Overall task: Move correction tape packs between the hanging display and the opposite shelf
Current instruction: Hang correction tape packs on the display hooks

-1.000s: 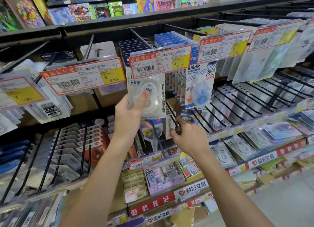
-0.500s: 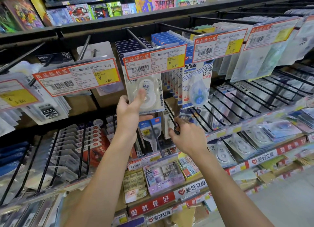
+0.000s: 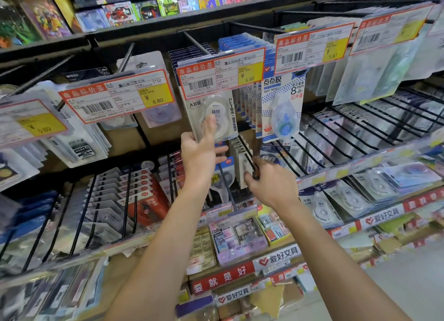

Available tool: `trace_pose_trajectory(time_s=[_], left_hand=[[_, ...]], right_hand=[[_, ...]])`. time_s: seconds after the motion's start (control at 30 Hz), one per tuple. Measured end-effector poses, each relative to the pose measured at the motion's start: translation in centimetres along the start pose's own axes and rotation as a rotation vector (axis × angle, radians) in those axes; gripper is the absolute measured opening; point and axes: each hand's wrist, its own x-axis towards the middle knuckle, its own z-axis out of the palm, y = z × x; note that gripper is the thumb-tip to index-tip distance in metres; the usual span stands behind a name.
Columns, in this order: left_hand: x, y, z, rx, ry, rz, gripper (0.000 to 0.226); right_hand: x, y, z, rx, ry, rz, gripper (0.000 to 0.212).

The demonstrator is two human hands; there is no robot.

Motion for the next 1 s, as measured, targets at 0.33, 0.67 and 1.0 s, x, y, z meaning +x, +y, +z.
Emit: trace_pose_trajectory(time_s=[0.33,0.67,1.0], left_hand=[[-0.7,-0.6,-2.2,0.377,-0.069,0.0,0.062],[-7.0,0.1,-11.0,1.303,-0.187,0.153,0.043],[-16.6,-3.5,-11.4,1.412,-0.53,0.041,0.057]], right_hand=[[-0.1,-0.5,-1.6,-0.053,-0.101,-0.024,0.041],[-3.9,-1.0,-6.0,-0.179,-0.215,-0.081,0.054],[-15.7,0.9,-9.1,-0.094,-0.201,0.006,0.048]])
